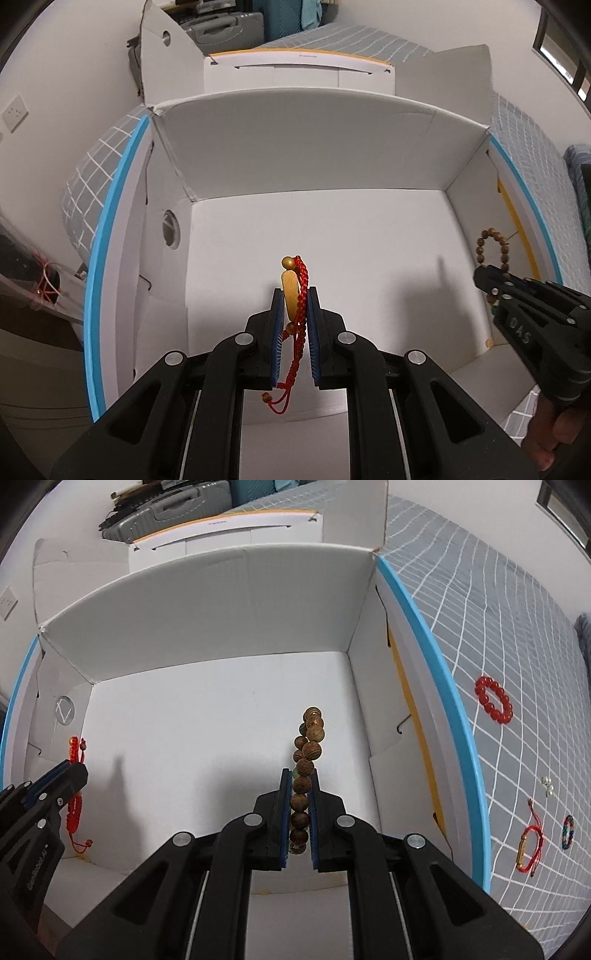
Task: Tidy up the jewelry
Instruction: 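Open both tools to drop the bracelets into the box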
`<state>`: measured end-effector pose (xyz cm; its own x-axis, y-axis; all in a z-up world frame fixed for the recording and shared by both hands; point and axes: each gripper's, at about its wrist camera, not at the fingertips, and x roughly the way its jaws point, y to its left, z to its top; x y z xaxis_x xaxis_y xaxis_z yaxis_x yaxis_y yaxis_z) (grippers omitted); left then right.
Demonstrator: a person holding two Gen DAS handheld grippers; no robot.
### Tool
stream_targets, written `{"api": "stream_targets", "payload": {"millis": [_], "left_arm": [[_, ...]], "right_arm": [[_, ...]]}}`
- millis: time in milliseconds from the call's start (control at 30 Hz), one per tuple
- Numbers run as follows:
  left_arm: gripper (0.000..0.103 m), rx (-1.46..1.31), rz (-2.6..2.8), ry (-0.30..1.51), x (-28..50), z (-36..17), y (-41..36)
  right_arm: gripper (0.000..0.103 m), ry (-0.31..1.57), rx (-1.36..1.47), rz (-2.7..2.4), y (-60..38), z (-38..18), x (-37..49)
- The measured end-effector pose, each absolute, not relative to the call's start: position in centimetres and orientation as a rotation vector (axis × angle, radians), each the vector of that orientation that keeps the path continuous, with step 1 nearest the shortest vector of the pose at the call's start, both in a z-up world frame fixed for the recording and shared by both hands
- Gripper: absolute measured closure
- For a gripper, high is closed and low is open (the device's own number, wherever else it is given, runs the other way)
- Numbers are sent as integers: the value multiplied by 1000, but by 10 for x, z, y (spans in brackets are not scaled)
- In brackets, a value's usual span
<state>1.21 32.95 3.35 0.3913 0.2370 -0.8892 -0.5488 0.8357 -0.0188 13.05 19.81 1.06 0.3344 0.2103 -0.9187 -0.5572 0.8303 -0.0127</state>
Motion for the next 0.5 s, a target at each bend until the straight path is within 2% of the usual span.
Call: {"api": "stream_targets", "payload": {"millis": [200,267,300,367,433,500], "left_arm": [[86,-319,515,1063,14,32,331],[76,-315,516,1063,13,32,329],[70,-309,517,1062,14,33,329],[61,-303,525,1049,11,37,328],[47,-300,532,1028,8,43,327],[41,-290,546,1009,5,48,327]], "right_arm": [[92,1132,-352,520,197,14,130],[80,1122,-351,524,196,16,129],[77,1114,-351,522,195,18,128],[61,1097,-347,526,192,24,126],[50,1079,-344,528,190,31,123],[44,1053,-348,523,188,39,120]]}}
